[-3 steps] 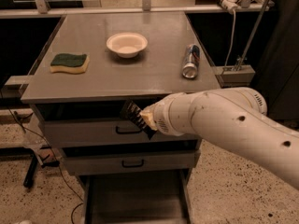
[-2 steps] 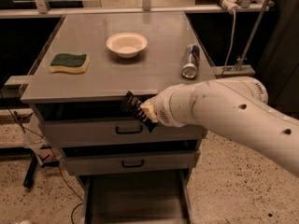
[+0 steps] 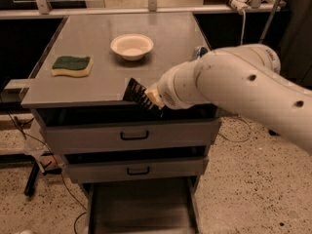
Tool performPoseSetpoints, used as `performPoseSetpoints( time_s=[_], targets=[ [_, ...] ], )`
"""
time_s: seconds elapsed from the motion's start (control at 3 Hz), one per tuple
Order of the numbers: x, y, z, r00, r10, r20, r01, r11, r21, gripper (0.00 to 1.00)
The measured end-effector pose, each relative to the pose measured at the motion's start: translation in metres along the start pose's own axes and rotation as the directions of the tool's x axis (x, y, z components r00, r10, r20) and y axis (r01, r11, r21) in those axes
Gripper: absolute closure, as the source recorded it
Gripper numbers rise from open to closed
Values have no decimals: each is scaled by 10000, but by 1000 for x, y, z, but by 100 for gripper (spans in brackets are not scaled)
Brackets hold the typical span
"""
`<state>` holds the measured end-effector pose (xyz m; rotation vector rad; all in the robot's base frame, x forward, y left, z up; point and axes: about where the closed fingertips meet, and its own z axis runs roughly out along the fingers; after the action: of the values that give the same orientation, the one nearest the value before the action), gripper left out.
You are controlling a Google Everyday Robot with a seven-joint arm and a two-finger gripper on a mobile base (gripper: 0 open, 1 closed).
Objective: Pick rxbar chocolate from bottom drawer and place on counter
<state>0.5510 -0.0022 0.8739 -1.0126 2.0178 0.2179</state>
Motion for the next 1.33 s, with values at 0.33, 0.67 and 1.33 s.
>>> performPoseSetpoints(
  time_s=[0.33,0.67,1.33],
  targets=[
    [-27,-11,-4,9993,-376,8,376,9993,25,100],
    [-52,-24,2,9980,-637,-45,637,9980,-27,100],
    [-84,-52,43,9961,-819,-321,806,9959,-416,100]
  ],
)
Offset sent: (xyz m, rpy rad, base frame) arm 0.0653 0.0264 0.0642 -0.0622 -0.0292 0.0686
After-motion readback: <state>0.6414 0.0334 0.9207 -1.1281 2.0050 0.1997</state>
